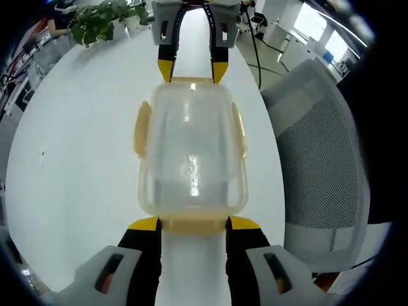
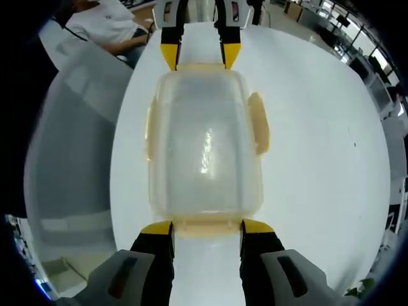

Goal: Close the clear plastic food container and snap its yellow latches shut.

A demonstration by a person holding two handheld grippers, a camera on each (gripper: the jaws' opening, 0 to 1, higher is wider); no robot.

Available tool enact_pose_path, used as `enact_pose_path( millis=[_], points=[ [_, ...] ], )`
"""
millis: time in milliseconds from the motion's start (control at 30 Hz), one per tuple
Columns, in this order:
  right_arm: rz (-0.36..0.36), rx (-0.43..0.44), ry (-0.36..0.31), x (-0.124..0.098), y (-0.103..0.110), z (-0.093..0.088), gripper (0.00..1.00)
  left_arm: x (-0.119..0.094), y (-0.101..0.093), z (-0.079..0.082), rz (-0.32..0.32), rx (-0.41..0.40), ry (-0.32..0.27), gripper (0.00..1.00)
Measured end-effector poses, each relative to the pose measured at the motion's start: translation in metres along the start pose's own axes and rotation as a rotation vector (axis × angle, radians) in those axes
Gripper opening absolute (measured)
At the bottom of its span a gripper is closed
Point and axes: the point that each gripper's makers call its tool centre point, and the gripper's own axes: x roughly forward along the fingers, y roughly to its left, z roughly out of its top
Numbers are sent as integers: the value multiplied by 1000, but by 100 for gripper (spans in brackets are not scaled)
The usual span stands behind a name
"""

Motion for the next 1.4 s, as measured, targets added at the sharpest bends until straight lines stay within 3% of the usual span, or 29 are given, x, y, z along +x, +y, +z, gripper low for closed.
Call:
enact_pose_path(
  millis=[733,1400],
  points=[
    [5,-7,11,-2,-3,-26,38,14,2,22,0,-11,-4,38],
    [-2,9,7,-5,-3,-34,38,12,5,32,0,15,-15,38]
  ],
)
